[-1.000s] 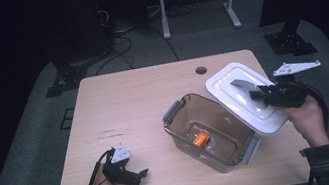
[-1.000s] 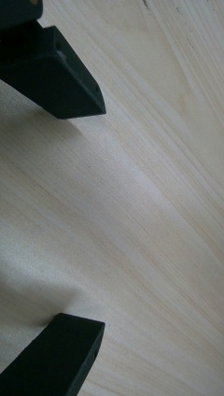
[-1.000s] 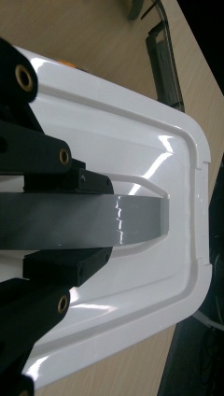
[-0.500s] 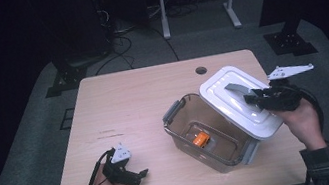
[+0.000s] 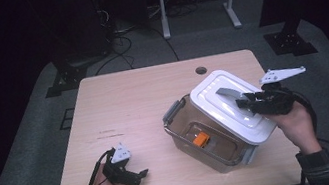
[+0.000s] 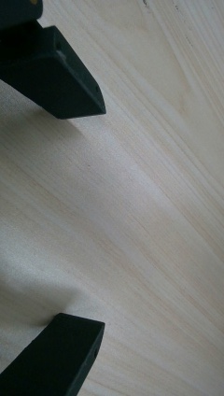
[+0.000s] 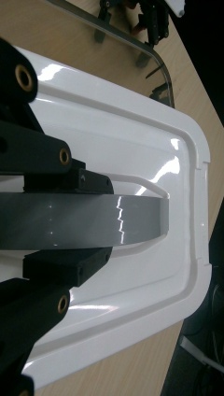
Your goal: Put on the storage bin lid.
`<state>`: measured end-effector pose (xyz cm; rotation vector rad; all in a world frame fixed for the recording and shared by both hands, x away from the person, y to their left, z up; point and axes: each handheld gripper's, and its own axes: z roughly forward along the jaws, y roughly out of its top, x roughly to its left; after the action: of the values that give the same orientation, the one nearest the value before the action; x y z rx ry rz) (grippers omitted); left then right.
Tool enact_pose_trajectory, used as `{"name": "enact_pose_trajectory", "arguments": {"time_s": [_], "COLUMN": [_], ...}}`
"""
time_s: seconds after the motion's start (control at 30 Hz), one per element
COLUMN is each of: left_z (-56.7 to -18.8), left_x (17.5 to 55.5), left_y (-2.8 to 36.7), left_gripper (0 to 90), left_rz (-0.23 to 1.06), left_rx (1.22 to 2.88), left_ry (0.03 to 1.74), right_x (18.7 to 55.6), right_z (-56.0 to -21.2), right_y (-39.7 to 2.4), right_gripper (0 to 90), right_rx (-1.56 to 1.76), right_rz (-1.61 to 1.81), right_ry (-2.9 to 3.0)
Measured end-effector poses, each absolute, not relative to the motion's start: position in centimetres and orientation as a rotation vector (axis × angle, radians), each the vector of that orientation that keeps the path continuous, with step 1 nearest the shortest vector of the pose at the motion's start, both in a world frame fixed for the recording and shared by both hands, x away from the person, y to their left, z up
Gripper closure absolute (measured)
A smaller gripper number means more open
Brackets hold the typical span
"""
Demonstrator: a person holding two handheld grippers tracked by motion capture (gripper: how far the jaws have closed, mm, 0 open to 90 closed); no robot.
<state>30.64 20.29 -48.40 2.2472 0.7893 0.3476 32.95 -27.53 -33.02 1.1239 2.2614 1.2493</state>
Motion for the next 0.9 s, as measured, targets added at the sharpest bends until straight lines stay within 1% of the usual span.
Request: {"name": "enact_pose_trajectory", "arguments": {"time_s": [0.9], "left_z": [-48.4], "left_x": [30.7], "left_y": [20.3], "left_gripper": [0.0], "left_rz": [0.348], "left_rx": [2.247], "left_ry": [0.788], "right_x": [32.1], "right_z": [-33.8], "right_y": [-22.3], "right_gripper": [66.2], "right_rx": [1.022], "right_rz": [1.235], "right_ry": [2.390]}}
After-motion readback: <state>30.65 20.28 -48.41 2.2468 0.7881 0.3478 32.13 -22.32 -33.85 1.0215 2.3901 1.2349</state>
